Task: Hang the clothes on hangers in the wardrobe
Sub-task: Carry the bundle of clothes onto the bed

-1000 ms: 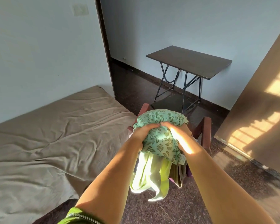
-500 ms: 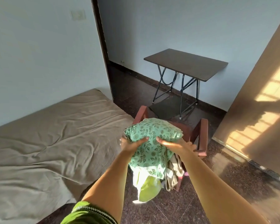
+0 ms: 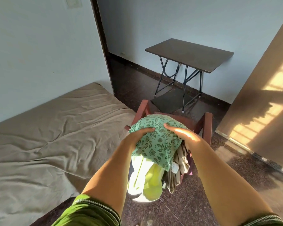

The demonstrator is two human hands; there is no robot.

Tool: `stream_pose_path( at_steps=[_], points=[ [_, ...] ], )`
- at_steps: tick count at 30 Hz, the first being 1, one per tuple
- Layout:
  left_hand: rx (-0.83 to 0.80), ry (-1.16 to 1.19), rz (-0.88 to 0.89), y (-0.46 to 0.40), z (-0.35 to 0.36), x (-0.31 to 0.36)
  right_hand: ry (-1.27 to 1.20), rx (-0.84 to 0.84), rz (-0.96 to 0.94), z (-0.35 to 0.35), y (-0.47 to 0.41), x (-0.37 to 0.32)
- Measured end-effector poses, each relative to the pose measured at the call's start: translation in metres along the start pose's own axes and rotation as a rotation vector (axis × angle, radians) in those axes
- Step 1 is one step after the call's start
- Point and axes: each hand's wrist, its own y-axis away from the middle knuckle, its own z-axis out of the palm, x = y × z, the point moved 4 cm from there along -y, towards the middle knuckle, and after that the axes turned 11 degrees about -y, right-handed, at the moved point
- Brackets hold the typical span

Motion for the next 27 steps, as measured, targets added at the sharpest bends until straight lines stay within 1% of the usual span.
stream_pose_path(
  at_steps=[1, 3, 4, 5, 6, 7, 8, 9, 10, 11, 12, 13, 15, 18, 20, 22, 23, 25, 26, 27],
  points=[
    [-0.005, -0.023, -0.004, 0.001, -0.001, 0.001, -0.011, -0.042, 0.002, 0.001, 0.001, -0.001],
    [-0.012, -0.005, -0.015, -0.002, -0.003, -0.003, -0.065, -0.049, -0.006, -0.01, -0.004, 0.009],
    [0.003, 0.02, -0.013, -0.005, -0.004, -0.006, -0.12, -0.099, -0.021, -0.013, -0.003, 0.009],
    [0.034, 0.04, -0.015, -0.011, -0.006, -0.009, -0.167, -0.059, -0.036, -0.028, -0.023, 0.019],
    [0.05, 0.047, -0.012, -0.013, -0.006, -0.01, -0.246, -0.101, -0.019, -0.043, -0.046, 0.037],
    [0.06, 0.056, -0.002, -0.014, -0.005, -0.008, -0.372, -0.199, 0.027, -0.044, -0.052, 0.044],
    [0.064, 0.056, 0.018, -0.014, -0.004, -0.005, -0.332, -0.201, -0.133, -0.051, -0.059, 0.04],
    [0.067, 0.047, 0.037, -0.013, -0.003, -0.001, -0.401, -0.169, -0.234, -0.051, -0.05, 0.029],
    [0.069, 0.035, 0.053, -0.011, -0.003, 0.004, -0.392, -0.115, -0.16, -0.037, -0.017, 0.015],
    [0.066, 0.018, 0.071, -0.01, -0.002, 0.008, -0.234, -0.068, -0.115, -0.031, 0.003, 0.005],
    [0.056, 0.007, 0.086, -0.009, -0.002, 0.012, -0.207, -0.11, -0.004, -0.028, 0.0, 0.009],
    [0.028, 0.014, 0.096, -0.007, 0.0, 0.015, -0.209, -0.125, 0.067, -0.025, -0.003, 0.01],
    [-0.05, 0.031, 0.102, -0.001, 0.004, 0.019, -0.166, -0.042, 0.092, -0.03, -0.003, 0.009],
    [-0.126, 0.039, 0.113, 0.004, 0.004, 0.019, -0.129, -0.031, 0.082, -0.028, 0.005, 0.005],
    [-0.13, 0.077, 0.128, 0.007, 0.003, 0.019, -0.124, -0.044, 0.023, -0.021, 0.003, 0.0],
    [-0.125, 0.129, 0.167, 0.01, 0.003, 0.021, -0.083, -0.016, -0.128, -0.025, -0.006, -0.002],
    [-0.12, 0.153, 0.19, 0.013, 0.002, 0.024, -0.096, -0.032, -0.151, -0.024, -0.008, -0.004],
    [-0.099, 0.167, 0.231, 0.019, 0.0, 0.032, -0.257, -0.063, -0.203, -0.017, 0.017, -0.019],
    [-0.098, 0.163, 0.247, 0.024, -0.002, 0.037, -0.234, -0.109, -0.242, -0.017, 0.023, -0.023],
    [-0.102, 0.157, 0.261, 0.03, -0.004, 0.042, -0.109, -0.136, -0.348, -0.016, 0.035, -0.03]
  ],
)
